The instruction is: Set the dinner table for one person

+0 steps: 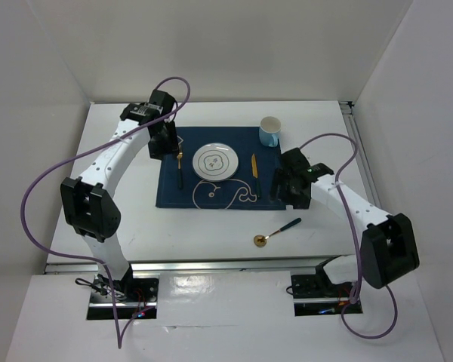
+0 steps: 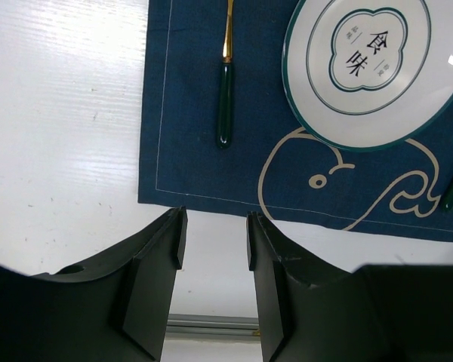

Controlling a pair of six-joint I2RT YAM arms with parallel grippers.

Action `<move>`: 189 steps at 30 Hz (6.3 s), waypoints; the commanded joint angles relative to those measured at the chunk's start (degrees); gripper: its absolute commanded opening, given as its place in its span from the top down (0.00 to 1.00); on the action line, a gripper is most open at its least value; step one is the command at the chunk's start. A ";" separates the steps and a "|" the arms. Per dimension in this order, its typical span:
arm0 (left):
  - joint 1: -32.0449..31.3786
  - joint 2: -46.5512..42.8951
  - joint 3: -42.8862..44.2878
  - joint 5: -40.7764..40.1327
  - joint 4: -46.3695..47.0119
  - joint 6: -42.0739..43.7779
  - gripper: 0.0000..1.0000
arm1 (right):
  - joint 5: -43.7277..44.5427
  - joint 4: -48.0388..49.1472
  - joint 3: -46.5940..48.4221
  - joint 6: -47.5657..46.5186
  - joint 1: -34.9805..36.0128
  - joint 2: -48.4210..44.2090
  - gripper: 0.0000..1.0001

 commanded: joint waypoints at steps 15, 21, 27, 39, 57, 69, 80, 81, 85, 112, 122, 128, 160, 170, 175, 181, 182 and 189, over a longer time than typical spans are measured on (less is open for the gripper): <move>-0.12 -2.85 0.62 1.39 0.35 1.07 0.46 | -20.75 6.35 -13.12 11.12 4.57 -3.62 0.04; -0.12 -2.85 0.10 1.39 0.35 1.07 0.46 | -21.80 10.73 -13.12 10.59 5.10 1.21 0.04; -0.12 -3.90 0.09 -0.01 -0.18 1.07 0.46 | -22.42 15.13 -9.97 9.36 5.62 8.32 0.04; -0.12 -3.90 0.09 0.51 -0.18 1.07 0.46 | -12.32 14.53 1.29 -1.88 3.87 8.88 0.02; -0.12 -3.38 -1.75 1.83 0.35 1.07 0.46 | -3.26 3.00 3.32 3.90 -3.78 11.94 0.34; -0.12 -3.38 -1.23 1.83 0.35 1.59 0.46 | -4.23 5.74 3.22 4.44 -5.45 18.70 0.48; -0.12 -2.85 -0.18 1.30 0.35 1.59 0.46 | -0.80 2.58 3.75 3.38 -5.45 13.44 0.91; -0.12 -2.85 -0.17 1.30 0.35 1.59 0.46 | -0.80 1.79 3.75 2.17 -5.45 12.73 0.92; -0.12 -2.85 -0.17 1.30 0.35 1.59 0.46 | -0.27 0.55 4.36 -1.36 -5.45 8.95 1.00; -0.65 -3.38 0.88 1.30 -0.18 2.12 0.46 | -11.87 8.98 18.34 2.95 -35.59 25.82 0.53; -0.65 -2.32 0.88 2.44 0.35 2.12 0.46 | -14.94 11.62 4.40 -3.74 -35.59 15.38 0.26; -1.18 -1.71 0.88 2.44 0.35 2.12 0.46 | -22.59 14.52 -2.92 -2.51 -33.66 11.58 0.27; -1.71 -0.65 2.55 2.53 -0.18 2.12 0.46 | -15.92 17.17 15.27 -3.65 -32.86 25.11 0.27; -1.71 -1.18 2.03 2.00 -0.18 2.65 0.46 | -16.01 15.85 11.32 -6.90 -31.12 24.42 0.17; -1.71 -1.18 2.03 2.53 -0.18 2.65 0.46 | -6.71 12.86 9.99 -6.20 -26.11 24.15 0.21; -2.23 -2.32 0.88 2.00 -0.18 2.65 0.46 | 2.54 8.73 11.22 -3.47 -23.20 27.23 0.49; -2.23 -2.32 0.88 2.00 -0.18 2.65 0.46 | 2.54 8.73 11.22 -3.47 -23.20 26.71 0.62; -2.23 -2.85 0.36 2.00 -0.18 2.65 0.46 | 3.07 7.59 10.70 -4.70 -21.45 20.04 1.00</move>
